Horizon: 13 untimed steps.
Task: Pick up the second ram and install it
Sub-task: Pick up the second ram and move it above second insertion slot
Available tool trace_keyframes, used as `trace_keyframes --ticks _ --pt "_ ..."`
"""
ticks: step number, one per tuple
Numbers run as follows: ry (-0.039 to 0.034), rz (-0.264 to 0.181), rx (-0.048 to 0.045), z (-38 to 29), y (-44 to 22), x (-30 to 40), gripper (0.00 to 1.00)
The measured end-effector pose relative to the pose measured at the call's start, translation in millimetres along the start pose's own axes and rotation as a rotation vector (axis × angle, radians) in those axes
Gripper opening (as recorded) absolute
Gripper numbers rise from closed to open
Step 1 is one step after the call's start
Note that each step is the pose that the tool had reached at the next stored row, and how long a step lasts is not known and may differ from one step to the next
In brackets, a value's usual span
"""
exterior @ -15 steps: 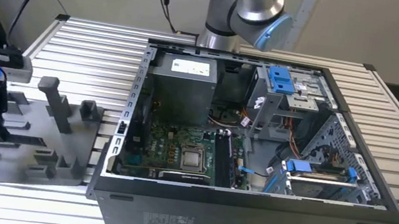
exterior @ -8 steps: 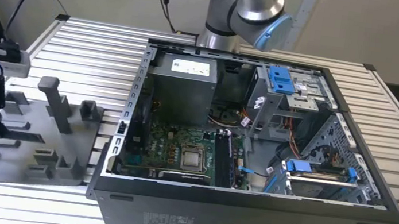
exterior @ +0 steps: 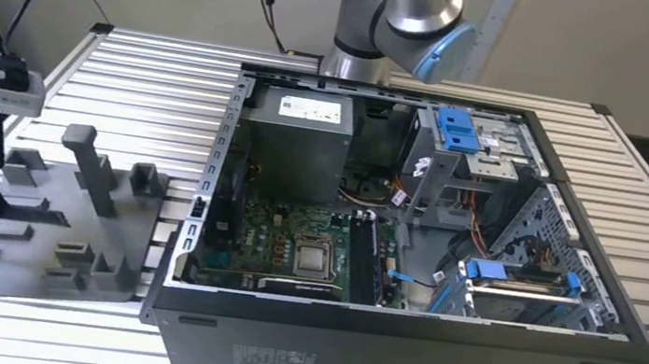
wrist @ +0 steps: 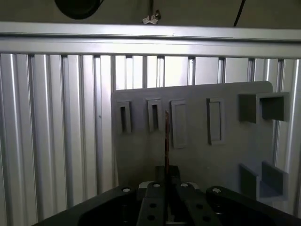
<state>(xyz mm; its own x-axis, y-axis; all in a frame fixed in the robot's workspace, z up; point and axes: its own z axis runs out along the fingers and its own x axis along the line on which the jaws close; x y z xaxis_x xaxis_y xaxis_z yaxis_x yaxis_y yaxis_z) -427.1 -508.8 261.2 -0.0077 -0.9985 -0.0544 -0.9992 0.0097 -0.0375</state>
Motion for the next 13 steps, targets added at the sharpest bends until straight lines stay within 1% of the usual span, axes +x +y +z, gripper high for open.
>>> trace_keyframes --ticks 9,13 --pt "-0.0001 0.000 0.0001 -16.3 -0.6 -0.9 0.14" --pt "-0.0001 0.000 0.0000 -24.7 -0.9 -1.3 0.14"
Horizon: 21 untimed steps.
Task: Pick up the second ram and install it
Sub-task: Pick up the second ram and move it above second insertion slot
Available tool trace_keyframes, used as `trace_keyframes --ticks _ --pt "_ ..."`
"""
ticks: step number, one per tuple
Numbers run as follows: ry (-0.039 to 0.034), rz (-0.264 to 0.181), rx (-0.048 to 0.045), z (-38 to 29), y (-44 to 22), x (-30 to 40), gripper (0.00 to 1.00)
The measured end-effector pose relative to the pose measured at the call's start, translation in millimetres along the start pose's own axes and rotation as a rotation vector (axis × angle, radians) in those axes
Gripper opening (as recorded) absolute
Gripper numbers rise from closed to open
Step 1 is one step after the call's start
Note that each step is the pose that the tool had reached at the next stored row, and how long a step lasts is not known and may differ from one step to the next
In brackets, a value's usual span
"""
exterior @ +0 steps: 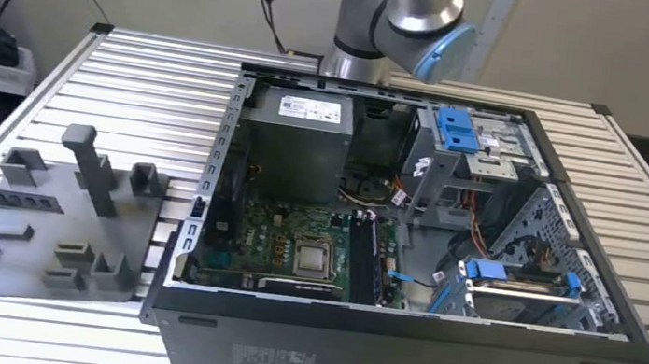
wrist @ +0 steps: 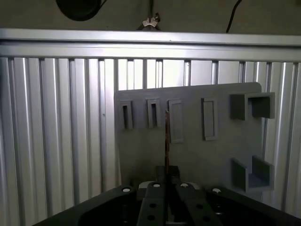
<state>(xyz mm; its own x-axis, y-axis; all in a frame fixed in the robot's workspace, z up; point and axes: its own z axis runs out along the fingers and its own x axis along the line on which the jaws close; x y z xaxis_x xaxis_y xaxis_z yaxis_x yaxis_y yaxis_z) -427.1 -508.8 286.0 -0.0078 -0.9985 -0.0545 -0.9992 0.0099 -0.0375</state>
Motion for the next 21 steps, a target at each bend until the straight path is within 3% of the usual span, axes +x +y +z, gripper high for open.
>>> trace_keyframes --ticks 21 --pt "-0.0002 0.000 0.0000 -41.2 -1.6 -2.3 0.14"
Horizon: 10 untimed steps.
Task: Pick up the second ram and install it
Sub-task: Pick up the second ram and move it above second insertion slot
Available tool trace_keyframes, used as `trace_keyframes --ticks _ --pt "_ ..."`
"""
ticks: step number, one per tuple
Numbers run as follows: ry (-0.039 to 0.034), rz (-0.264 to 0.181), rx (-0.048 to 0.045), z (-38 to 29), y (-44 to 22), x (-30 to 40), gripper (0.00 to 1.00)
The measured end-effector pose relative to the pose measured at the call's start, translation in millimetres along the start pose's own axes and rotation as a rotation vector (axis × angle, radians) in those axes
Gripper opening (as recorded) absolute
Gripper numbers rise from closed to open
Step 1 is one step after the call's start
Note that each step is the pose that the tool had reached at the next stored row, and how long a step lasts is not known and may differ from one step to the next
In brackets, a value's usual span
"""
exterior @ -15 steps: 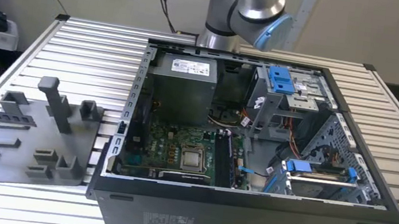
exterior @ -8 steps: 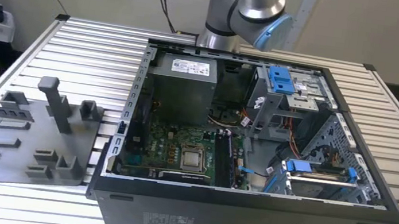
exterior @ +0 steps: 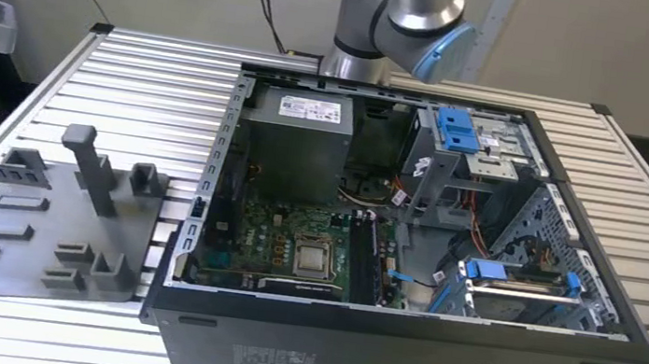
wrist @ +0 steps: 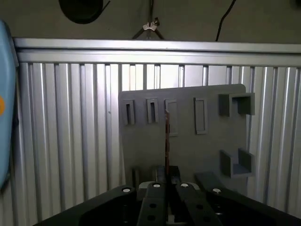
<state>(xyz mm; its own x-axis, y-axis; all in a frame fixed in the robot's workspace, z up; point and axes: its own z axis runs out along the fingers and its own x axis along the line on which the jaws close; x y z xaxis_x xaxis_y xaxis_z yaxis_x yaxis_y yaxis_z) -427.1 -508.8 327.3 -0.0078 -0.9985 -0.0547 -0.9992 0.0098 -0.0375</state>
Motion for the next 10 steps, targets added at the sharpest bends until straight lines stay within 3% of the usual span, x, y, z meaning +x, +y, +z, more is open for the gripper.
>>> trace_keyframes --ticks 10 --pt "0.0001 0.000 0.0000 -22.7 -0.8 -1.2 0.14"
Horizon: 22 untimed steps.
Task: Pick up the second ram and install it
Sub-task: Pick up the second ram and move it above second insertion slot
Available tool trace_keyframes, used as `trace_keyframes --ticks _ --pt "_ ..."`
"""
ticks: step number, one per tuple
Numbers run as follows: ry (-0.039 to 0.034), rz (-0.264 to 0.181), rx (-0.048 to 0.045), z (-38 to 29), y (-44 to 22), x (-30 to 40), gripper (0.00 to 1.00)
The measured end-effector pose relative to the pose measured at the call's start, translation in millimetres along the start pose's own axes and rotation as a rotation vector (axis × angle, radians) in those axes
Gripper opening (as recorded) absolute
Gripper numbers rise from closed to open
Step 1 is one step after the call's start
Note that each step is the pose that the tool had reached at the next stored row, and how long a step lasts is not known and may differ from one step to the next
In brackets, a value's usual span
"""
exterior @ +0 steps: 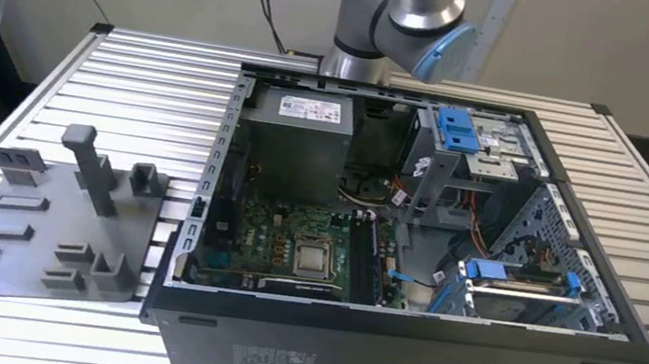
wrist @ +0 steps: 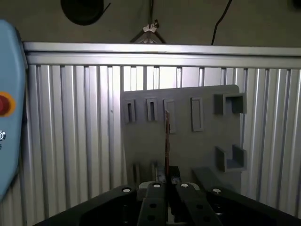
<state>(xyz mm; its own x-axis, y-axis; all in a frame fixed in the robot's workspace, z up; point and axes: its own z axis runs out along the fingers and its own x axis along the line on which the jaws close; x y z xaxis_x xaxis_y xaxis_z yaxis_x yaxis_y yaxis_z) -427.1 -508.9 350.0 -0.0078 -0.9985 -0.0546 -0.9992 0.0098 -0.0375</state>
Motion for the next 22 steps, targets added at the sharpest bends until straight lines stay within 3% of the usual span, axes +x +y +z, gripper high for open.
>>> trace_keyframes --ticks 17,22 --pt "0.0000 0.000 0.0000 -42.5 -1.6 -2.3 0.14" --pt "-0.0001 0.000 0.0002 -46.7 -1.8 -2.6 0.14"
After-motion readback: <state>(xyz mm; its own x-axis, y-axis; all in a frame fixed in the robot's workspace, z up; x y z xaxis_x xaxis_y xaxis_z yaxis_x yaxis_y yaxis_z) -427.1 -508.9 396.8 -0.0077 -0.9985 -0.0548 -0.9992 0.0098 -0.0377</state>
